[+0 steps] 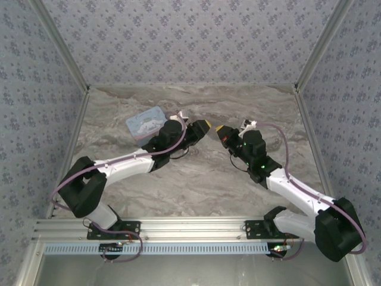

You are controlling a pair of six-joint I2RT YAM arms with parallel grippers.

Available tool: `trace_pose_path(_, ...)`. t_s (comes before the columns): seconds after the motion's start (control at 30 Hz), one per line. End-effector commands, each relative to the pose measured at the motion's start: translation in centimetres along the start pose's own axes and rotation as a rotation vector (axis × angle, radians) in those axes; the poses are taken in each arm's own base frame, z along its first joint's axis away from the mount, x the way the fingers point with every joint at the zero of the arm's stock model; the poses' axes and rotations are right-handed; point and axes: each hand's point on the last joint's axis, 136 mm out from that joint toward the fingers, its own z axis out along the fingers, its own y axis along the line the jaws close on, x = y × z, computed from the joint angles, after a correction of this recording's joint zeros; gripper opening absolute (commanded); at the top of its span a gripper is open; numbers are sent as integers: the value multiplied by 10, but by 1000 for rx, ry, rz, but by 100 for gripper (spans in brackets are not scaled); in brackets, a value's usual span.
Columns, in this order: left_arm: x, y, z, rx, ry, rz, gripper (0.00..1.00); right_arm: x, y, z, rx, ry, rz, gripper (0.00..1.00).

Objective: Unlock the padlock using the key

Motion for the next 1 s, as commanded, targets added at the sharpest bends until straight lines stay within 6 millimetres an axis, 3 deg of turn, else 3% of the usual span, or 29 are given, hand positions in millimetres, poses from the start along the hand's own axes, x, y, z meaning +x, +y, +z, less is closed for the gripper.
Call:
trace_pose_path(0.0, 2, -25, 5, 70, 9, -9, 40, -7, 19, -2, -29, -26, -9, 0)
trace_pose_path(0.17, 6, -24, 9, 69, 22, -14, 38, -7, 17, -2, -22, -28, -11, 0)
trace_pose_path(0.4, 8, -24, 12, 68, 33, -18, 24, -6, 17, -1, -19, -26, -11, 0)
trace_pose_path(0.6, 10, -24, 13, 67, 38, -17, 21, -5, 17, 0, -17, -25, -16, 0)
trace_pose_path(0.87, 2, -19, 4, 24, 14, 50, 1, 1, 12, -3, 15, 28, -94, 0)
trace_pose_path(0.97, -8, -19, -7, -6, 7, 135, 0, 2, 10, -7, 17, 77, -156, 16)
